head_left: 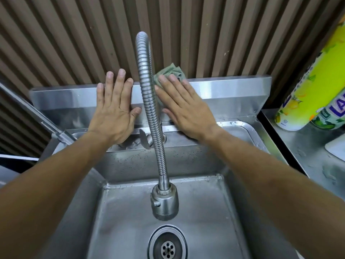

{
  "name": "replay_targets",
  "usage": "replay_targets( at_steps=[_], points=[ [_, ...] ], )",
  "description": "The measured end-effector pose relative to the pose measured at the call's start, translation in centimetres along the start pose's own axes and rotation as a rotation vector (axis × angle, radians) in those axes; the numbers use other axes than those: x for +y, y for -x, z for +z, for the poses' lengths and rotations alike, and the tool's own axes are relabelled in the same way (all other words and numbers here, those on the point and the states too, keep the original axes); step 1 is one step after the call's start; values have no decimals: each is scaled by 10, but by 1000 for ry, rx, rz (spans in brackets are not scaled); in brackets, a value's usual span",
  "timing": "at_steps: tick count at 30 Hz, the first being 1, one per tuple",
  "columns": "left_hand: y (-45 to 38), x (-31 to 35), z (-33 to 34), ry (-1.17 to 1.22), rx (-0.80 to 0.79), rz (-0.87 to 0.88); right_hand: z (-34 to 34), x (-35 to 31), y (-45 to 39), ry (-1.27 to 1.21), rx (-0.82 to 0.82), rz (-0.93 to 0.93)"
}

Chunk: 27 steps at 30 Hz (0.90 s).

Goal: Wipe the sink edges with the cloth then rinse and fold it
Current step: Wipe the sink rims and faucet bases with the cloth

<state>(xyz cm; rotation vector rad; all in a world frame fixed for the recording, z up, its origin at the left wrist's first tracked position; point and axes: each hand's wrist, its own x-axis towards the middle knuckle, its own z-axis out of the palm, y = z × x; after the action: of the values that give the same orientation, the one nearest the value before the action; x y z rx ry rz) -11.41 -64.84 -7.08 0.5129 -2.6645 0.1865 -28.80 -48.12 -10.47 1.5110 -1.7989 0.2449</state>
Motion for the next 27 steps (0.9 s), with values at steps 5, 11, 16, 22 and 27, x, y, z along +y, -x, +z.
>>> replay_targets(
  at_steps=[5,11,16,22,27],
  points=[
    [0,-6,5,-33,-23,14,-18,69,23,189,-34,-214],
    [-1,-11,13,-61,-63,32,-21,55,27,199,-63,-76],
    [0,-10,13,-36,-51,25,-13,0,-20,130,-117,-179],
    [0,-11,13,-33,-48,33,-19,24,1,91,-106,-158],
    [1,-16,12,-47,-52,54,-29,79,60,69,-110,138]
  ],
)
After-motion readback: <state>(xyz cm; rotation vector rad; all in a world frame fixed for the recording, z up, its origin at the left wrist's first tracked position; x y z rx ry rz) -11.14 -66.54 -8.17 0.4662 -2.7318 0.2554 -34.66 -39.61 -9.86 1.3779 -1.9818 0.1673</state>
